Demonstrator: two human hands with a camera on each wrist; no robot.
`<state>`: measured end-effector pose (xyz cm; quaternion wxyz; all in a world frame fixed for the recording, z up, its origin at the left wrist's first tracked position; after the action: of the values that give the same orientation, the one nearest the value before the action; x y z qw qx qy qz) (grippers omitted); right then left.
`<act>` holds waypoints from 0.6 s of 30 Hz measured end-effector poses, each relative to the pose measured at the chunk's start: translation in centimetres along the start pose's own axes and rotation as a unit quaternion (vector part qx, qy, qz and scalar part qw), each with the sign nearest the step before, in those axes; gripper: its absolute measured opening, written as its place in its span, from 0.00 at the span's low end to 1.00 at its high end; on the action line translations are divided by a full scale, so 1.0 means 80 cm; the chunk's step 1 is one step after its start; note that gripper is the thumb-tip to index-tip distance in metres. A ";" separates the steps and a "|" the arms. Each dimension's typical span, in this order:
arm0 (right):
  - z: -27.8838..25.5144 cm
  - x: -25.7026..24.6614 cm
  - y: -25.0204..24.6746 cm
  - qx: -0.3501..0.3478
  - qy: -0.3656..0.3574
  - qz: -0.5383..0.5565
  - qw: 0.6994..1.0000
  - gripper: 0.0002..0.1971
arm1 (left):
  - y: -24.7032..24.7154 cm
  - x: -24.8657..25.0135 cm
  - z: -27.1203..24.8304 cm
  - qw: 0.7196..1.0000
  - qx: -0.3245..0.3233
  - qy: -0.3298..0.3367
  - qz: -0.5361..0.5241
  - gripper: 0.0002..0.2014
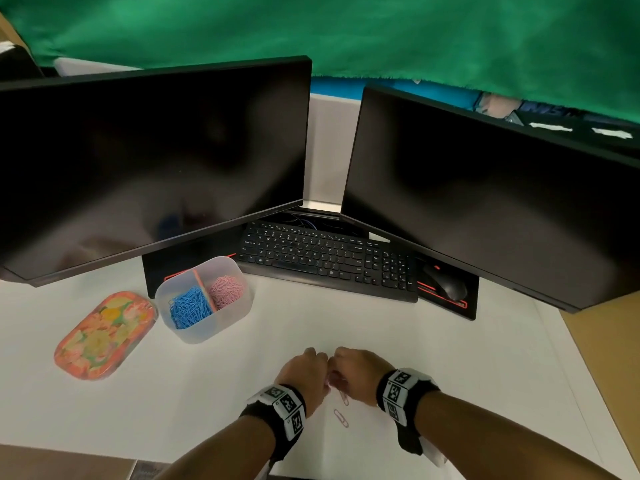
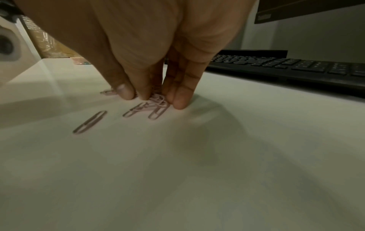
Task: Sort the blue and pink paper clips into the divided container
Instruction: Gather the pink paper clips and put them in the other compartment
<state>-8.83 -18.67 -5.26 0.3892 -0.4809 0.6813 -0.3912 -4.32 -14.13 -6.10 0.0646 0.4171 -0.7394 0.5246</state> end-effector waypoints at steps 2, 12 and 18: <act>0.002 -0.003 0.000 -0.003 -0.004 -0.014 1.000 0.12 | -0.001 -0.001 0.004 1.000 0.000 0.007 0.016 0.11; 0.010 0.010 0.002 -0.004 0.014 -0.019 1.000 0.13 | -0.007 -0.018 0.007 0.998 -0.034 0.020 0.056 0.11; -0.004 0.032 -0.007 0.054 0.040 0.052 0.996 0.18 | -0.076 -0.034 -0.005 0.996 0.061 0.027 -0.063 0.12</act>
<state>-9.56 -21.21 -5.04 0.4069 -0.4072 0.6979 -0.4261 1.46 -12.93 -2.95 0.0917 0.4521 -0.6758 0.5749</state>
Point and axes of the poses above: each hand's wrist, its own z-axis towards the middle knuckle, its own y-axis out of the palm, x = y × z, the point moved 10 cm from there along z, towards the middle knuckle, and after that the axes turned 14 degrees about -z, right-handed, at the moved point
